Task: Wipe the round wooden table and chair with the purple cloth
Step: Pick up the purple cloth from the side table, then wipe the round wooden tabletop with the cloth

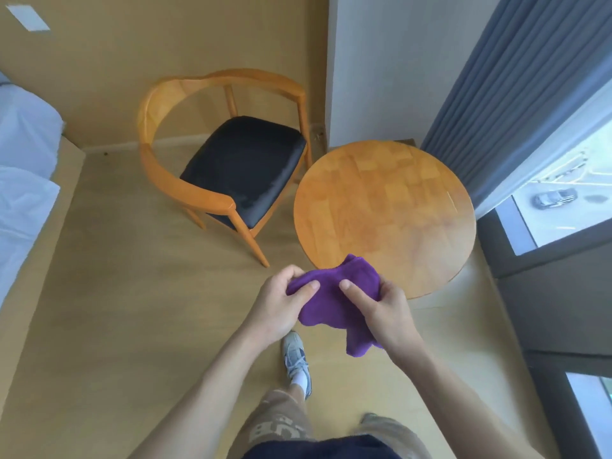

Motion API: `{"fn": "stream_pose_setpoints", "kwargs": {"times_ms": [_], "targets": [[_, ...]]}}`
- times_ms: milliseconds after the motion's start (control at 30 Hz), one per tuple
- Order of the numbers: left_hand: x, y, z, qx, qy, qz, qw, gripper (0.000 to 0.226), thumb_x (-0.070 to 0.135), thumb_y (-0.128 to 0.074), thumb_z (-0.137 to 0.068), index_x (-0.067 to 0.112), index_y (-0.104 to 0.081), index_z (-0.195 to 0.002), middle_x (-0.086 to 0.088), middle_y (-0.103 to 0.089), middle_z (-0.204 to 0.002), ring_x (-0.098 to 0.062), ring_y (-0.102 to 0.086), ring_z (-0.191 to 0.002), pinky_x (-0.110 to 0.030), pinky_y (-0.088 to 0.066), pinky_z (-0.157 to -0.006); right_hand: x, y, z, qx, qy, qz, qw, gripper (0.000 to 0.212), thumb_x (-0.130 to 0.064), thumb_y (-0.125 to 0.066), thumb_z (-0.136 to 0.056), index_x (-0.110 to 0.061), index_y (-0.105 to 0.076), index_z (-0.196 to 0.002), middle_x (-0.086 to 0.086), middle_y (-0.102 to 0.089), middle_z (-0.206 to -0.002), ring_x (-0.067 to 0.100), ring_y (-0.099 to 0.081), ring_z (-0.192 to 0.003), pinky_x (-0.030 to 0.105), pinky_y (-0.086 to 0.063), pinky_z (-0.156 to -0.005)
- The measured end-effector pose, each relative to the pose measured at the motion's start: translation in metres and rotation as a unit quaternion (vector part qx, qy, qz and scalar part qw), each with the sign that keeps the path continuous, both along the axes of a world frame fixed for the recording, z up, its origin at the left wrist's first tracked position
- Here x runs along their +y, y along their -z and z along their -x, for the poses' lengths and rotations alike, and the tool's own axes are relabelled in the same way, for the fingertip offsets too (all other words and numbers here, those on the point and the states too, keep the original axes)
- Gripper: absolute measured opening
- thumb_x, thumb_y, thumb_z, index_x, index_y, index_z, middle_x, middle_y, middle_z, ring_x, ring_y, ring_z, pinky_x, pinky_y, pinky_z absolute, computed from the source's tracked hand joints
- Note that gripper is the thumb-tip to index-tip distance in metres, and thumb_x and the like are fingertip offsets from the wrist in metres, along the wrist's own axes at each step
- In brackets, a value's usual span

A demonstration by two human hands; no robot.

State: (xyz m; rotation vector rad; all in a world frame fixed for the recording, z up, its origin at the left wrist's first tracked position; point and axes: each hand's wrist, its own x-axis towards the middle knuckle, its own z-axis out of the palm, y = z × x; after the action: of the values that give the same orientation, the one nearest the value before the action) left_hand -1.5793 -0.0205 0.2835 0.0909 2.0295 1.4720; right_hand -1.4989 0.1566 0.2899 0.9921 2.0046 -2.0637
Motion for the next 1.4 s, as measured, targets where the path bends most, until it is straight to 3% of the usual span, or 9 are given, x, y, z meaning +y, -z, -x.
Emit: {"fn": "stream_pose_setpoints", "kwargs": {"times_ms": [100, 200, 367, 567, 700, 900, 1100, 1300, 1400], "targets": [[0.014, 0.017, 0.044, 0.006, 0.045, 0.032, 0.998, 0.016, 0.032, -0.067, -0.096, 0.025, -0.063, -0.083, -0.002, -0.069, -0.079, -0.006, -0.059, -0.069, -0.020, -0.047, -0.062, 0.009, 0.008, 0.031, -0.021, 0.001, -0.008, 1.000, 0.052, -0.057, -0.083, -0.063, -0.024, -0.071, -0.102, 0.010, -0.076, -0.086, 0.030, -0.072, -0.073, 0.042, -0.056, -0.060], [0.034, 0.027, 0.084, 0.019, 0.086, 0.063, 0.994, 0.017, 0.028, -0.065, -0.099, 0.016, -0.061, -0.088, -0.003, -0.066, -0.080, -0.007, -0.056, -0.068, -0.023, -0.045, -0.064, 0.020, 0.016, 0.059, -0.040, -0.007, -0.010, 0.999, 0.046, -0.046, -0.087, -0.068, -0.023, -0.070, -0.105, 0.014, -0.075, -0.086, 0.033, -0.072, -0.077, 0.049, -0.058, -0.066], [0.071, 0.040, 0.129, -0.001, 0.083, 0.069, 0.994, 0.017, 0.027, -0.066, -0.099, 0.017, -0.062, -0.086, 0.011, -0.059, -0.066, -0.005, -0.051, -0.053, -0.016, -0.039, -0.045, 0.042, 0.042, 0.097, -0.064, 0.023, 0.001, 0.998, 0.017, -0.017, -0.082, -0.083, -0.022, -0.070, -0.093, -0.011, -0.073, -0.070, 0.004, -0.069, -0.065, 0.018, -0.052, -0.056], [0.125, 0.056, 0.161, -0.030, 0.059, 0.078, 0.995, 0.006, 0.019, -0.067, -0.098, 0.015, -0.069, -0.094, -0.008, -0.074, -0.089, -0.018, -0.068, -0.078, -0.040, -0.057, -0.075, 0.090, 0.069, 0.128, -0.079, 0.066, 0.040, 0.994, 0.008, -0.021, -0.077, -0.088, -0.021, -0.072, -0.093, -0.005, -0.073, -0.074, 0.010, -0.070, -0.065, 0.026, -0.054, -0.054], [0.170, 0.078, 0.169, -0.063, 0.076, 0.119, 0.988, 0.013, 0.010, -0.065, -0.098, 0.022, -0.068, -0.098, 0.002, -0.077, -0.093, -0.016, -0.073, -0.088, -0.033, -0.058, -0.082, 0.139, 0.091, 0.143, -0.089, 0.106, 0.039, 0.990, 0.009, -0.015, -0.074, -0.089, -0.020, -0.068, -0.094, -0.010, -0.072, -0.071, 0.008, -0.067, -0.062, 0.023, -0.052, -0.050], [0.256, 0.101, 0.199, -0.070, 0.084, 0.131, 0.985, 0.022, 0.000, -0.063, -0.096, 0.022, -0.064, -0.100, 0.002, -0.071, -0.098, -0.013, -0.067, -0.090, -0.021, -0.053, -0.080, 0.233, 0.102, 0.174, -0.102, 0.081, -0.040, 0.991, 0.013, -0.018, -0.077, -0.087, -0.020, -0.065, -0.092, -0.005, -0.070, -0.073, 0.015, -0.066, -0.066, 0.026, -0.051, -0.053], [0.344, 0.099, 0.253, -0.002, 0.112, 0.087, 0.990, 0.029, -0.004, -0.062, -0.093, 0.025, -0.063, -0.092, 0.008, -0.070, -0.094, -0.008, -0.065, -0.089, -0.014, -0.049, -0.079, 0.329, 0.080, 0.224, -0.075, 0.077, -0.176, 0.979, 0.020, -0.013, -0.077, -0.082, -0.023, -0.060, -0.080, -0.018, -0.060, -0.065, -0.002, -0.056, -0.062, 0.018, -0.044, -0.057], [0.374, 0.129, 0.297, 0.092, 0.146, 0.078, 0.982, 0.036, -0.015, -0.057, -0.084, 0.020, -0.066, -0.082, 0.012, -0.068, -0.085, 0.003, -0.060, -0.078, -0.007, -0.042, -0.070, 0.329, 0.096, 0.239, -0.051, 0.036, -0.344, 0.937, 0.028, -0.008, -0.071, -0.079, -0.022, -0.047, -0.076, -0.008, -0.050, -0.071, 0.007, -0.048, -0.071, 0.017, -0.034, -0.057], [0.359, 0.175, 0.308, 0.148, 0.206, 0.127, 0.959, 0.038, -0.018, -0.051, -0.080, 0.018, -0.065, -0.082, 0.009, -0.067, -0.091, -0.009, -0.060, -0.083, -0.015, -0.043, -0.075, 0.298, 0.151, 0.235, -0.079, 0.010, -0.359, 0.930, 0.027, -0.007, -0.069, -0.083, -0.019, -0.045, -0.080, -0.008, -0.045, -0.080, 0.014, -0.045, -0.075, 0.023, -0.033, -0.061]]}}
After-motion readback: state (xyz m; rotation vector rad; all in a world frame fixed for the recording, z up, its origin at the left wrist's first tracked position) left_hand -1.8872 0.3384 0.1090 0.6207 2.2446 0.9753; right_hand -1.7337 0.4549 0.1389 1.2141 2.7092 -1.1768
